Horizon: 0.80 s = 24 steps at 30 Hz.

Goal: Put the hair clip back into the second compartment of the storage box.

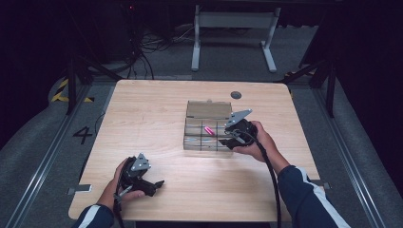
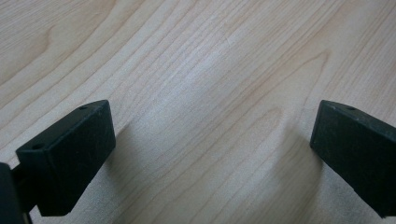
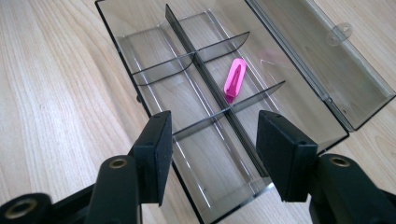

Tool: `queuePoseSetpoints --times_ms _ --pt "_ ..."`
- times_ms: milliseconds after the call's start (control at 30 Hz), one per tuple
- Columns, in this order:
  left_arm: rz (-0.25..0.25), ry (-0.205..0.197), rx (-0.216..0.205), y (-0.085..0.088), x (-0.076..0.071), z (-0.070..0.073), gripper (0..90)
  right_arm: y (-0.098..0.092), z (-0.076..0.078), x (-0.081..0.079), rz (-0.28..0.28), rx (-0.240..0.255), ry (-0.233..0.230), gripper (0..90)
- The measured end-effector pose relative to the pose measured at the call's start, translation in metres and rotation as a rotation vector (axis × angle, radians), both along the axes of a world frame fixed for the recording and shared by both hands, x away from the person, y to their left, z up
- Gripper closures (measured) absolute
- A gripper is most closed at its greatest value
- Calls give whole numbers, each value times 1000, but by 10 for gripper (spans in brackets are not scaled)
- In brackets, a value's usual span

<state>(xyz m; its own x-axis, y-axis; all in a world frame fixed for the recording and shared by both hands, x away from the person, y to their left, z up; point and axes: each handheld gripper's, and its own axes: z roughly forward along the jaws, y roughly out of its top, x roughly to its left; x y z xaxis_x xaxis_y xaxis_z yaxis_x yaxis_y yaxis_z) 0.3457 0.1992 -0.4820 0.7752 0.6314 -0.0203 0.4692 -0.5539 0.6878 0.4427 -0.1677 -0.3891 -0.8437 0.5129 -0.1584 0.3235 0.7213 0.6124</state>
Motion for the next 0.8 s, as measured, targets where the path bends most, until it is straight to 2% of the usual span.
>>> queuePoseSetpoints --times_ms 433,800 --pt "0 0 0 0 0 0 6 -17 0 -18 -19 -11 -33 420" --pt "0 0 0 0 0 0 6 -34 2 -36 -48 -27 -73 307"
